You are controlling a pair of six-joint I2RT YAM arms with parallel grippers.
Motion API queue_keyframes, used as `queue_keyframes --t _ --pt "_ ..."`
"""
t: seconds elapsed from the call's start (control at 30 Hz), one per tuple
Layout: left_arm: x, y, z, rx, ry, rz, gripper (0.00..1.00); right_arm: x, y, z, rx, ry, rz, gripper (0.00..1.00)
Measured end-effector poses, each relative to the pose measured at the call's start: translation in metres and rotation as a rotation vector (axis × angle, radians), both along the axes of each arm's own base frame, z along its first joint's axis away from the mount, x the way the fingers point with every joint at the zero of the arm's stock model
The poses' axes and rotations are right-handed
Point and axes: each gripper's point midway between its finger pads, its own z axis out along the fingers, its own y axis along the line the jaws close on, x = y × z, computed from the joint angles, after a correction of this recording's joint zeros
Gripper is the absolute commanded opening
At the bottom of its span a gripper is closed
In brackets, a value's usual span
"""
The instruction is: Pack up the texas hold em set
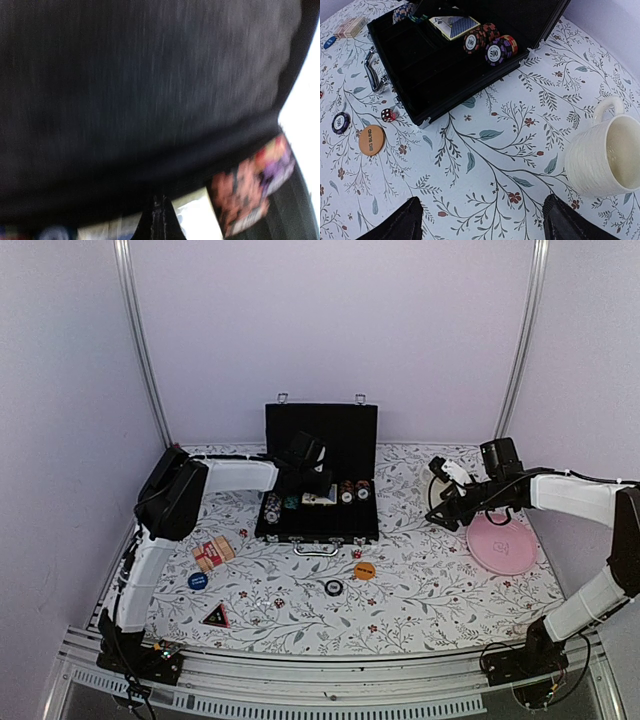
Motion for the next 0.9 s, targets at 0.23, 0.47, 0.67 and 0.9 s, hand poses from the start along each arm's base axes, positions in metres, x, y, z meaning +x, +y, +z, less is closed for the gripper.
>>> queue_keyframes --t 0.23,0.47,0.67,0.9 --pt "-0.02 0.003 -0.014 0.028 0.032 -0.015 0.0 -0.003 0.005 -0.006 -0.011 0.015 0.021 0.82" --pt "-0.021 0.004 -0.011 0.031 0.037 -0.016 0.0 -0.003 0.007 -0.005 -0.011 0.014 0.028 0.82" --pt "-0.041 0.012 0.006 0.078 0.095 -0.05 0.4 -0.003 0.007 -0.005 -0.012 0.015 0.028 0.82" --pt "-0.081 0.045 0.088 0.091 0.094 -0.065 0.66 -0.005 0.008 -0.006 -0.012 0.018 0.034 0.83"
